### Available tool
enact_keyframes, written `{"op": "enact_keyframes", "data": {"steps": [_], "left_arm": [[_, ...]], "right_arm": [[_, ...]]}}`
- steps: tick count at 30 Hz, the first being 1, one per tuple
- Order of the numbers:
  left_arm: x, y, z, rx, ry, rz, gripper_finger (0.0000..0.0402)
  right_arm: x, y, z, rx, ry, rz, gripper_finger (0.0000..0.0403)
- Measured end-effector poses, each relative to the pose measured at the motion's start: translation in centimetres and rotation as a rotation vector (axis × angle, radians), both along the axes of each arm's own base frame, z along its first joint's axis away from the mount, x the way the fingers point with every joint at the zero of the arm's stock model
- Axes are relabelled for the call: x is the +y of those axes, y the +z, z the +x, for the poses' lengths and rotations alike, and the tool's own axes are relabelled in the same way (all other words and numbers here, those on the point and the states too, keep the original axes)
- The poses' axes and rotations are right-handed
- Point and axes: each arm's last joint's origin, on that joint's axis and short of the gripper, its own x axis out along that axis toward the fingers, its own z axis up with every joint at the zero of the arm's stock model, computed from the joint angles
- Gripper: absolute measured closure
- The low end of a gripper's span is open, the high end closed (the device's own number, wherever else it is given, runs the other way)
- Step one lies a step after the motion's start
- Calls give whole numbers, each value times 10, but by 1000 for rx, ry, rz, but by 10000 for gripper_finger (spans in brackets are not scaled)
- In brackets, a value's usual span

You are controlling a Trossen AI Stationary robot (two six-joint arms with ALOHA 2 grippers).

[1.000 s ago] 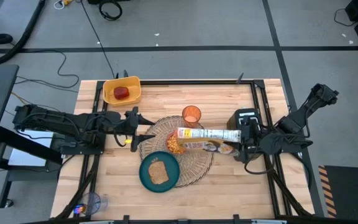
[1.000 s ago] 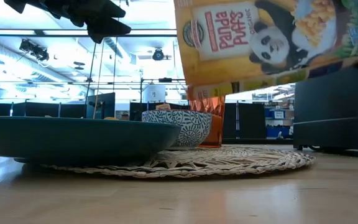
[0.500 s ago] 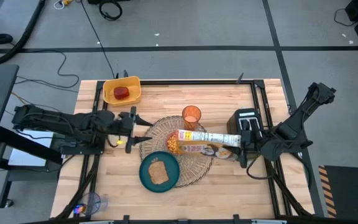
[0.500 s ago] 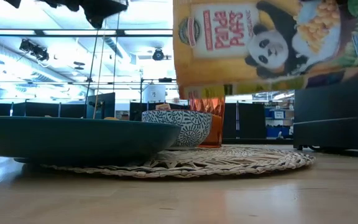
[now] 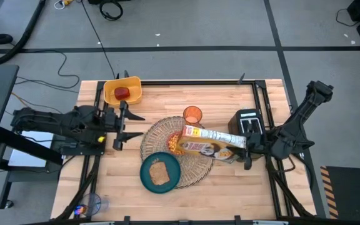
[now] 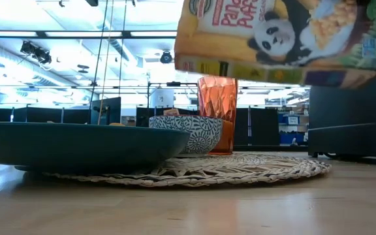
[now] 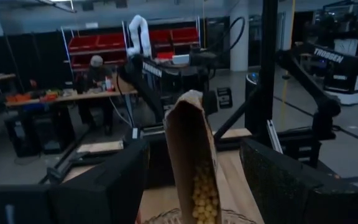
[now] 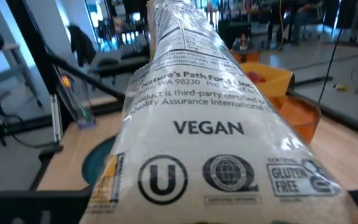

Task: Arrange a breakfast setting
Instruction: Pour the cereal from the cereal box into the red bowl

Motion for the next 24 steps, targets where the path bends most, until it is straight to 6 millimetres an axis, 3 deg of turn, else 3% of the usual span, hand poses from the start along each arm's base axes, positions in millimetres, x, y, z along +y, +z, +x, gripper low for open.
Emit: {"op": "enact_keyframes", "data": {"steps": [12, 24], "left_arm": [[1, 10, -3, -103, 13, 13, 138], [6, 0, 40, -136, 56, 50, 87]], "right_arm": [[-4, 24, 2, -212, 21, -138, 216], [-38, 55, 25, -594, 55, -309, 216]]}}
